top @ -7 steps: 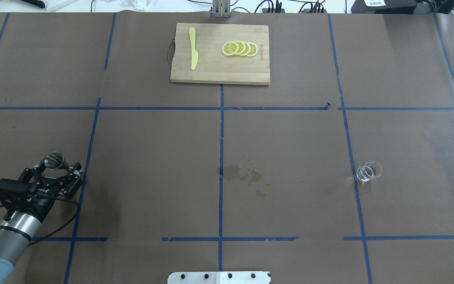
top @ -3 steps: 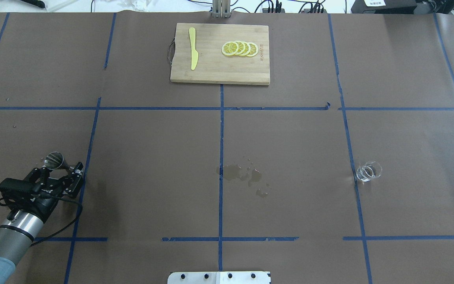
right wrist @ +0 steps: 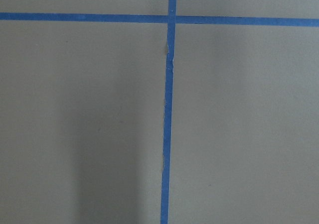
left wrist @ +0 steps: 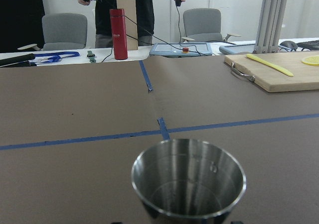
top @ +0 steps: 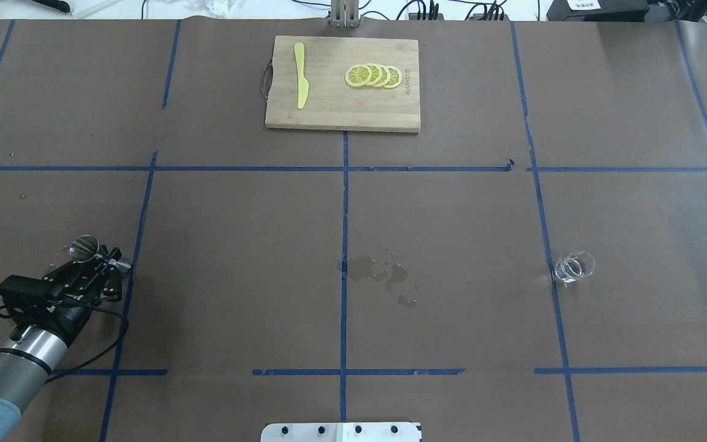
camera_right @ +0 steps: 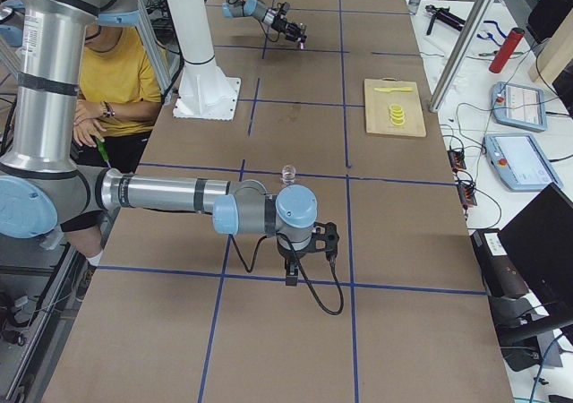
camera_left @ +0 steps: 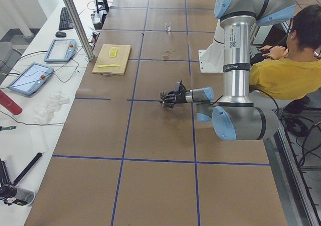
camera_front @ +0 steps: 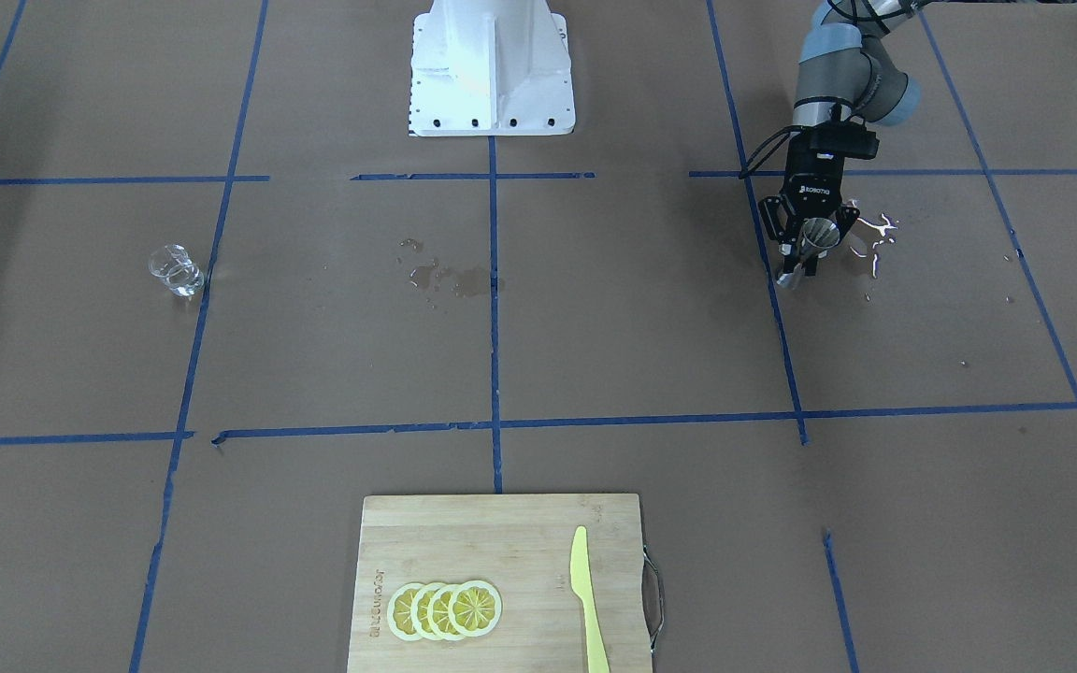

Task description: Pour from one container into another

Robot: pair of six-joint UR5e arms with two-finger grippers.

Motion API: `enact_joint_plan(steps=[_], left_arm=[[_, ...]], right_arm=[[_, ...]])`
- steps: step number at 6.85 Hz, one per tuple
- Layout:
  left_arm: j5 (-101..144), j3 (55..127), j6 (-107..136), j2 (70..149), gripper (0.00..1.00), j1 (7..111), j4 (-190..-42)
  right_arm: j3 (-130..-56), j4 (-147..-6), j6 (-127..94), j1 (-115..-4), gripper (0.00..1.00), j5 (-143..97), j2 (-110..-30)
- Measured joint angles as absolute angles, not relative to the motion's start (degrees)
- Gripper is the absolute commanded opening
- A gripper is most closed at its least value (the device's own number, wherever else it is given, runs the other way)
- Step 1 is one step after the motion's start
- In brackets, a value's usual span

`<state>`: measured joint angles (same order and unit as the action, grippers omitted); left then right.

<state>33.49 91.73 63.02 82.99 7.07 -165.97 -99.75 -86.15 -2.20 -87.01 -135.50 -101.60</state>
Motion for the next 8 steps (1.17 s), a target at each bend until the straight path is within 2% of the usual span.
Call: enact_joint_plan(steps=[5, 8], left_arm=[[33.65, 92.41, 61.93, 83.92, 0.0, 8.35, -171.07], [36.94, 93.6, 47.6, 90.79, 0.0, 9.34, -170.54]], right_arm=[[-99.95, -85.2, -2.44, -87.01, 1.0, -137.62, -101.42], [-100.32, -72.96, -7.79, -84.42, 1.0, -141.43, -101.26]])
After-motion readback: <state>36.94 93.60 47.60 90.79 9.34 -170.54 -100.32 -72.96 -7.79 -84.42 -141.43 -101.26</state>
